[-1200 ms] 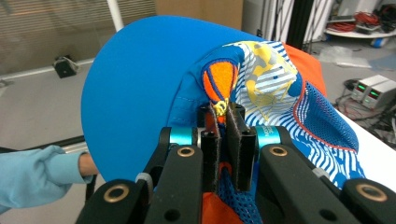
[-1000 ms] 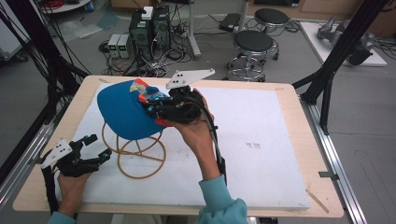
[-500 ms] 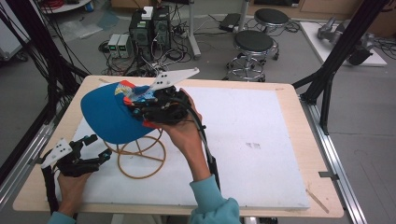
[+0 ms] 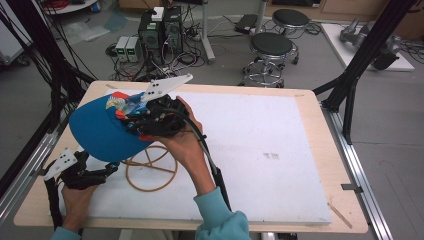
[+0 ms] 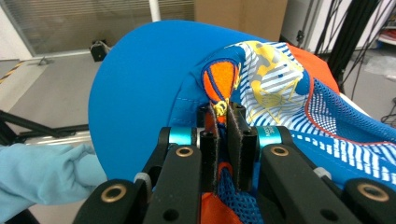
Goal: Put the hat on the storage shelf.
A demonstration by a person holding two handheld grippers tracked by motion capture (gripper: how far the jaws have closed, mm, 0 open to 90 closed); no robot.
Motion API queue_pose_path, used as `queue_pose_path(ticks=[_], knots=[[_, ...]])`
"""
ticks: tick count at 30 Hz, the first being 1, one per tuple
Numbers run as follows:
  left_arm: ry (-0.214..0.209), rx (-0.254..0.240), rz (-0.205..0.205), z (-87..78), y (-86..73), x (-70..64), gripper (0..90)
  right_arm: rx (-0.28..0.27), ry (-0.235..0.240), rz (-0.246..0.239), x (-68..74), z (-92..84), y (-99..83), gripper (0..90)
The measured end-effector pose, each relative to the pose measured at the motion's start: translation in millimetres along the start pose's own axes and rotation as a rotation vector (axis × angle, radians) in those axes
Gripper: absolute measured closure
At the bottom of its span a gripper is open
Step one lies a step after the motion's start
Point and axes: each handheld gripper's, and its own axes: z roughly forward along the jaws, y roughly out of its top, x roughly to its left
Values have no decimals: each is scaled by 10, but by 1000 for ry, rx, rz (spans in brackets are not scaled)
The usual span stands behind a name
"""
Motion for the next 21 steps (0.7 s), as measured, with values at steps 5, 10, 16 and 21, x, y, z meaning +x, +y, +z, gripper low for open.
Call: queue_pose_path(ticks=[5,10,16,21], knots=[[0,1,0,0,0,0,136,17,14,-13,21,36,-2,840],[0,1,0,0,0,0,136,29,20,-27,45,79,2,833],[0,1,1,1,0,0,137,34,14,-43,53,111,5,820],[1,1,0,1,1,-1,136,46,6,-52,73,137,11,781]])
